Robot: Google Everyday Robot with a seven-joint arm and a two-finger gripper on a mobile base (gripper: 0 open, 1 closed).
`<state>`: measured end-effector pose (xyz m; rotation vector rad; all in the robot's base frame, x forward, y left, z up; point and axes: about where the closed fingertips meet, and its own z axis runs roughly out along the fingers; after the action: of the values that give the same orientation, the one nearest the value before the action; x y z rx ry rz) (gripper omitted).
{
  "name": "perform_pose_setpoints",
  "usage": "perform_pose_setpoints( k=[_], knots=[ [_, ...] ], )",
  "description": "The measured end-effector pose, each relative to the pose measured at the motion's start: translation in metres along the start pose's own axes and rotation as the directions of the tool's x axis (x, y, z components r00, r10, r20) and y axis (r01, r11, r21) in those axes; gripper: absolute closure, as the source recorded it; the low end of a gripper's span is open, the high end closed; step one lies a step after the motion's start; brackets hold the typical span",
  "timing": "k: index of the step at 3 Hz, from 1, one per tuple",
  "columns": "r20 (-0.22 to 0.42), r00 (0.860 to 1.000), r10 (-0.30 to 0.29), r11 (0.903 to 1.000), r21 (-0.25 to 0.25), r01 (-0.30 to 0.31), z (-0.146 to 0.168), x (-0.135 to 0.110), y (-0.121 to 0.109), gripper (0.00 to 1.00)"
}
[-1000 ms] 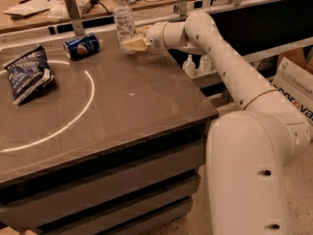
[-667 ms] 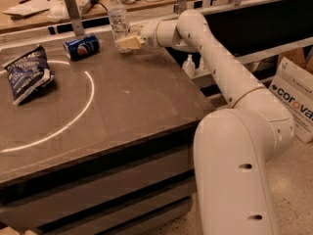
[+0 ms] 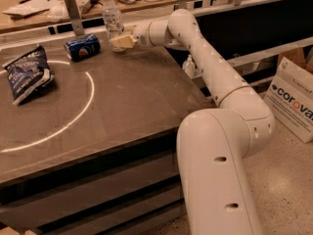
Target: Move blue plastic bottle near pepsi can
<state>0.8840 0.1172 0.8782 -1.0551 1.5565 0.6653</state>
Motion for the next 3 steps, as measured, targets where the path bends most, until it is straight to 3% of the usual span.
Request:
perform_pose_setpoints(
  k=[2,3],
  knots=[
    [0.007,1.0,0.02,0.9991,-0.037,-0.02,0.026,0.001,0.01,0.36],
    [0.011,1.0,0.019,0.9981,-0.059,-0.018,0.033,-0.001,0.015,0.05]
  ],
)
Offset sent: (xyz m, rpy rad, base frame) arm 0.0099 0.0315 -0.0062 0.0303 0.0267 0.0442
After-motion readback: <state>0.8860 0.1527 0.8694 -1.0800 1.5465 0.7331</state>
